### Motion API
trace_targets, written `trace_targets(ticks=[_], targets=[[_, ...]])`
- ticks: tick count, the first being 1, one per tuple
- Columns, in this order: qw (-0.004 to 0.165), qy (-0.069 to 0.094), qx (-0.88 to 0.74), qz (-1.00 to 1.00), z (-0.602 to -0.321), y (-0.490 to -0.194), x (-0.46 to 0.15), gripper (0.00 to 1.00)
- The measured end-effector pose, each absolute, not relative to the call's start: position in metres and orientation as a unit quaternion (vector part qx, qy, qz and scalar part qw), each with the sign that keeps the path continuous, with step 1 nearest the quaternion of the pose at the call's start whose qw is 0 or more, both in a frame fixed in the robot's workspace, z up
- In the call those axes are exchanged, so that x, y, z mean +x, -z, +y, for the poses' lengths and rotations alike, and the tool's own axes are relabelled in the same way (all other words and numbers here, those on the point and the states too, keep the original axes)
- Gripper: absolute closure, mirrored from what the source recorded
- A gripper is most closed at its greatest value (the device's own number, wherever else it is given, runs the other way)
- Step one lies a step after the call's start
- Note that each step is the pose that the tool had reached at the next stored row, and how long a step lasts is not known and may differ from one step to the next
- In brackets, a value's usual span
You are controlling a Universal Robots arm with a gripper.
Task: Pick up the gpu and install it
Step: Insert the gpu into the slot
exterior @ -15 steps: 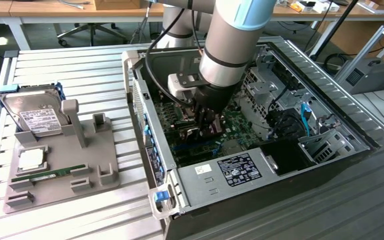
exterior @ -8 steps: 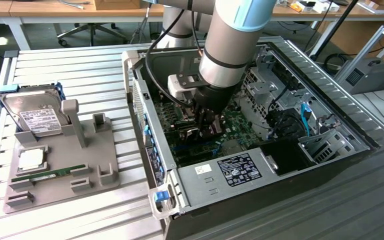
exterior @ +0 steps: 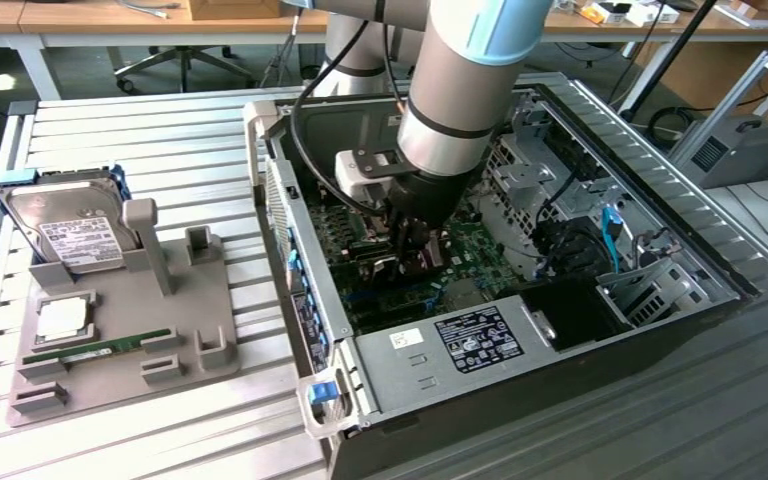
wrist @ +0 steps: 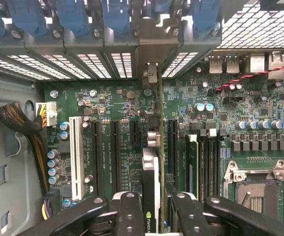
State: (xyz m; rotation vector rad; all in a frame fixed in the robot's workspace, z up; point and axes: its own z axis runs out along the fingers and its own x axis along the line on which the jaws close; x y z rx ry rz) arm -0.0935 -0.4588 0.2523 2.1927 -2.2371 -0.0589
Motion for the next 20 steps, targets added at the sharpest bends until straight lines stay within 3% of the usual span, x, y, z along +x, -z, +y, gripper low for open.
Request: trace_targets(ticks=[20], targets=[[0.004, 0.019, 0.7, -0.714, -0.4588, -0.2497, -0.0938, 0.73]])
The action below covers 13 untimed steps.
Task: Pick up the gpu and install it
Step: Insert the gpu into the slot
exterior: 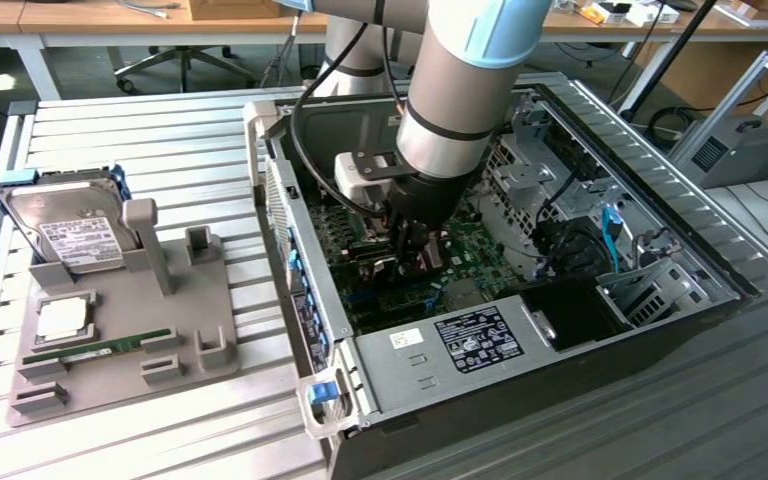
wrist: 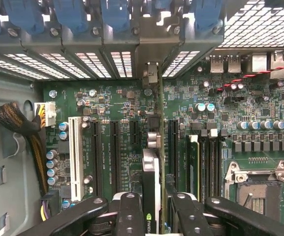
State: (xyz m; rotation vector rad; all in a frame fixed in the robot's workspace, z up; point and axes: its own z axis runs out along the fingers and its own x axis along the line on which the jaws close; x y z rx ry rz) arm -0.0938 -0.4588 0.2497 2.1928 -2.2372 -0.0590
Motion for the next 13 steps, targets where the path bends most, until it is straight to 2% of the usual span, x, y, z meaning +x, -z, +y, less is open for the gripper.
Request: trace_targets(ticks=[13], targets=[[0.004, 0.019, 0.7, -0.714, -0.4587, -0.2495, -0.0944, 0.73]])
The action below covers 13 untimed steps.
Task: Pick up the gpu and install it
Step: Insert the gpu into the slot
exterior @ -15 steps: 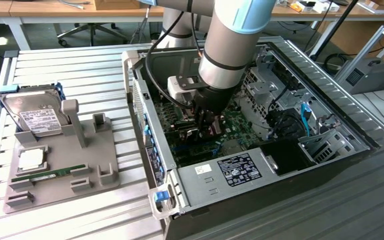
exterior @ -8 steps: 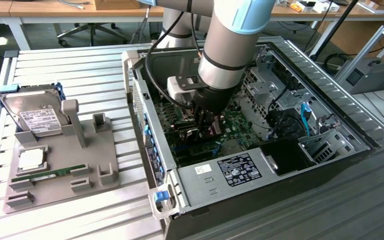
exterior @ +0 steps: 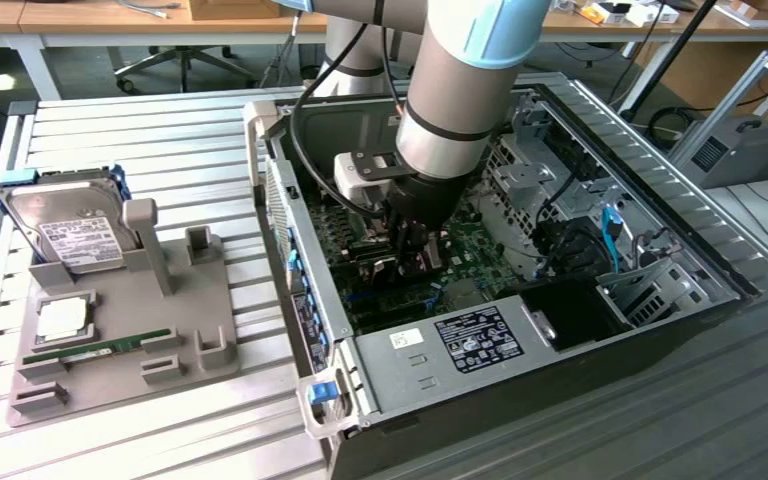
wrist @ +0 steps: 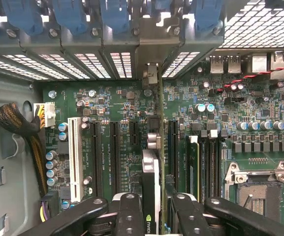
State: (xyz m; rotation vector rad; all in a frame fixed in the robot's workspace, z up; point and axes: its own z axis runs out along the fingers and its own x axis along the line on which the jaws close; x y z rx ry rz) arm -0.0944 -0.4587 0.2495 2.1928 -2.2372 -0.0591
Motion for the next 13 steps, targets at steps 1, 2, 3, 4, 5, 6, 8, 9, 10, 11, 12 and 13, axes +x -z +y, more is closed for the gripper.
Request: trace_targets(ticks=[1, 2, 3, 4, 5, 6, 8, 9, 10, 11, 12, 13], targets=[[0.004, 0.019, 0.7, -0.714, -0.4587, -0.2495, -0.0944, 0.73], [0.004, 0.019, 0.7, -0.714, -0.4587, -0.2495, -0.0944, 0.73], [0.004, 0.019, 0.7, -0.714, -0.4587, -0.2495, -0.0944, 0.73], [0.004, 0.019, 0.7, -0.714, -0.4587, -0.2495, -0.0944, 0.73], [0.004, 0.019, 0.7, -0.714, -0.4588, -0.2496, -0.0944, 0.73], [0.004, 0.019, 0.7, -0.714, -0.4588, -0.2496, -0.0944, 0.73], [0.004, 0.019, 0.7, -0.714, -0.4587, -0.2496, -0.0944, 0.73], [0.004, 0.019, 0.7, -0.714, -0.4588, -0.2496, -0.0944, 0.73], [0.004, 0.019, 0.7, -0.714, -0.4588, -0.2496, -0.0944, 0.73], [0.004, 0.019, 0.7, -0.714, -0.4587, -0.2495, -0.0944, 0.73], [0.004, 0.019, 0.7, -0.714, -0.4587, -0.2495, -0.0944, 0.73], [0.004, 0.019, 0.7, -0.714, -0.4587, -0.2493, -0.0944, 0.71]])
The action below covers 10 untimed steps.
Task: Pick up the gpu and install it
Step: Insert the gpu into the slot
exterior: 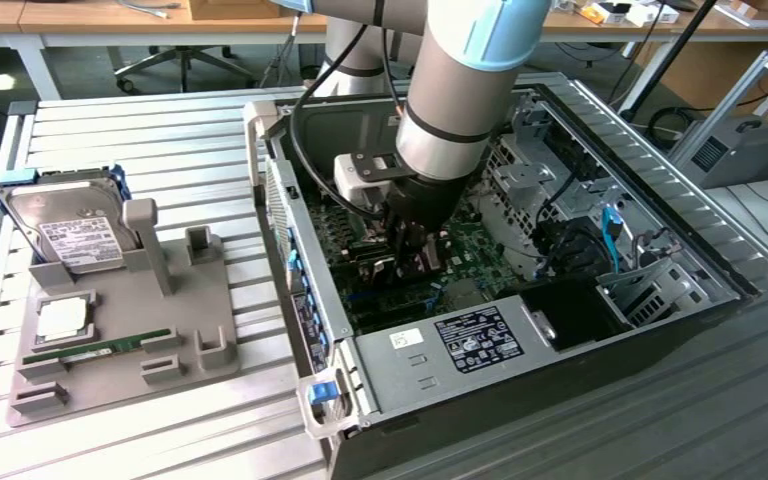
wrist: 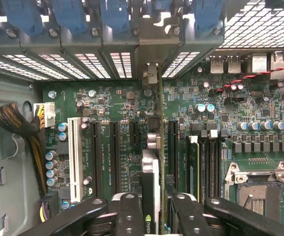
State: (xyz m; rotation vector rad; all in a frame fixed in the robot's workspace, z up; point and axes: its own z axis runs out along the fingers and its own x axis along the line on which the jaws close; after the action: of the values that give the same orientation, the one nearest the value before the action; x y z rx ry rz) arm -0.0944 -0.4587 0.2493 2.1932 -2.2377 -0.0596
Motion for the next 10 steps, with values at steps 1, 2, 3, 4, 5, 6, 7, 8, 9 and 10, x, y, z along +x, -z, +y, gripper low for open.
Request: trace_targets(ticks=[1, 2, 3, 4, 5, 6, 7, 8, 9, 10], targets=[[0.004, 0.019, 0.7, -0.714, -0.4587, -0.2493, -0.0944, 0.65], [0.004, 0.019, 0.7, -0.714, -0.4587, -0.2494, -0.0944, 0.65], [0.004, 0.019, 0.7, -0.714, -0.4588, -0.2496, -0.0944, 0.6], [0.004, 0.019, 0.7, -0.714, -0.4588, -0.2495, -0.0944, 0.53], [0.004, 0.019, 0.7, -0.714, -0.4587, -0.2496, -0.0944, 0.53], [0.004, 0.019, 0.7, -0.714, -0.4587, -0.2496, -0.0944, 0.47], [0.004, 0.019, 0.7, -0.714, -0.4588, -0.2495, -0.0944, 0.47], [0.004, 0.019, 0.7, -0.714, -0.4588, -0.2498, -0.0944, 0.47], [0.004, 0.019, 0.7, -0.714, -0.4588, -0.2506, -0.0944, 0.47], [0.004, 0.019, 0.7, -0.714, -0.4588, -0.2514, -0.0944, 0.47]])
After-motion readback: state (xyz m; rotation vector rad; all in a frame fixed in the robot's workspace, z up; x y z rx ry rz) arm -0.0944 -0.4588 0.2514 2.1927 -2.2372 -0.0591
